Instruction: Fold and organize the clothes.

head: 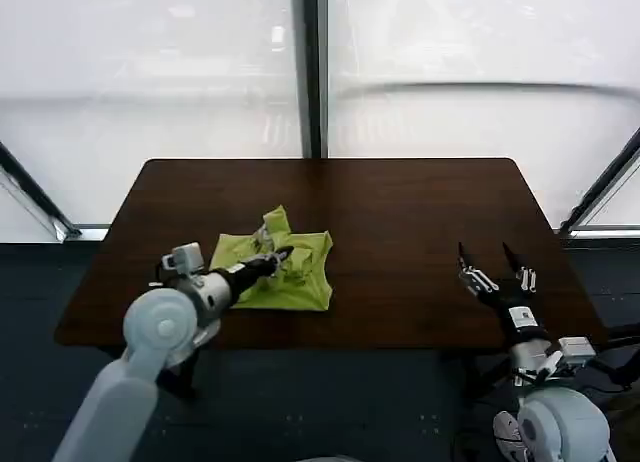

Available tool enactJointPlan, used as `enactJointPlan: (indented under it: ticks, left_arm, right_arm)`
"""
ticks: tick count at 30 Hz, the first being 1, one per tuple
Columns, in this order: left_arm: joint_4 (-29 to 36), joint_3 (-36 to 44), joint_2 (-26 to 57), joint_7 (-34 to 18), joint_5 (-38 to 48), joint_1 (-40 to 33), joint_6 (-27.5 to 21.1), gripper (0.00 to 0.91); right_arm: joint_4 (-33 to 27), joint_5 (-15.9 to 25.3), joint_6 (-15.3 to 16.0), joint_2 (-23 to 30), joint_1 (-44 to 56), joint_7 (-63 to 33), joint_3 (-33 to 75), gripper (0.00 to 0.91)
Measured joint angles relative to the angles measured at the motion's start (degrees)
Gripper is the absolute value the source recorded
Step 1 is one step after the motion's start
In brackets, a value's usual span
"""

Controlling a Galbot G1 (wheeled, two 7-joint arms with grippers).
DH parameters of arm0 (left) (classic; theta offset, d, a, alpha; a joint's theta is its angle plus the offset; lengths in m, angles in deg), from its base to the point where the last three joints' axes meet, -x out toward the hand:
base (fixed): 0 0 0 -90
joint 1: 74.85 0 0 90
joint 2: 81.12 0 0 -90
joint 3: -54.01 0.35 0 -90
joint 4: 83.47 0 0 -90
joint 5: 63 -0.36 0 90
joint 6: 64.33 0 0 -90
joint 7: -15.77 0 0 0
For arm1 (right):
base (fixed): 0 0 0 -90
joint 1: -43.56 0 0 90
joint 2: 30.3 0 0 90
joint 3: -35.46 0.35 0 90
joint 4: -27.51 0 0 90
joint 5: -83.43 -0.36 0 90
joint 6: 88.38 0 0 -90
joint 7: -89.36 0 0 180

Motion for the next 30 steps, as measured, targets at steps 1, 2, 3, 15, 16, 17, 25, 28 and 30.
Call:
enactJointPlan:
  ticks: [1,2,3,15,16,17,25,28,30]
  left_arm:
    - [-0.2,0.0,1.3,0.8,1.3,0.5,0.0,0.878]
    - [-0.4,0.2,2.2,1.0,1.7,0.6,0.0,0.878]
    - [-0.8,0.6,2.7,1.0,1.7,0.7,0.0,0.878]
    - [-5.0,3.5,2.6,1.7,2.1,-1.0,0.1,0.878]
    - [-5.1,3.8,2.4,1.9,2.0,-1.2,0.2,0.878]
    - [-5.0,4.1,2.2,2.2,2.2,-1.2,0.2,0.878]
    - [-4.2,6.3,1.0,3.3,2.5,-2.3,0.1,0.878]
    - [-4.4,7.0,0.4,3.3,2.2,-3.1,0.1,0.878]
    - [-4.4,7.6,-0.1,3.3,1.8,-3.6,0.1,0.878]
  right_arm:
    - [0.2,-0.1,-1.0,-0.2,0.2,0.5,0.1,0.878]
    - [0.5,-0.1,-2.4,-0.5,0.6,1.2,0.1,0.878]
    - [0.7,-0.1,-3.7,-0.8,0.9,1.6,0.2,0.878]
    - [11.6,2.4,-27.4,-9.8,11.9,11.7,3.4,0.878]
    - [13.3,2.6,-28.4,-10.5,13.8,12.7,4.6,0.878]
    - [14.7,2.8,-28.9,-10.9,15.6,13.3,5.9,0.878]
    - [20.9,2.9,-29.9,-10.4,25.4,13.8,12.4,0.878]
    - [21.1,3.0,-29.5,-10.2,25.7,13.5,12.5,0.878]
    - [21.2,3.1,-29.2,-10.0,25.6,13.4,12.4,0.878]
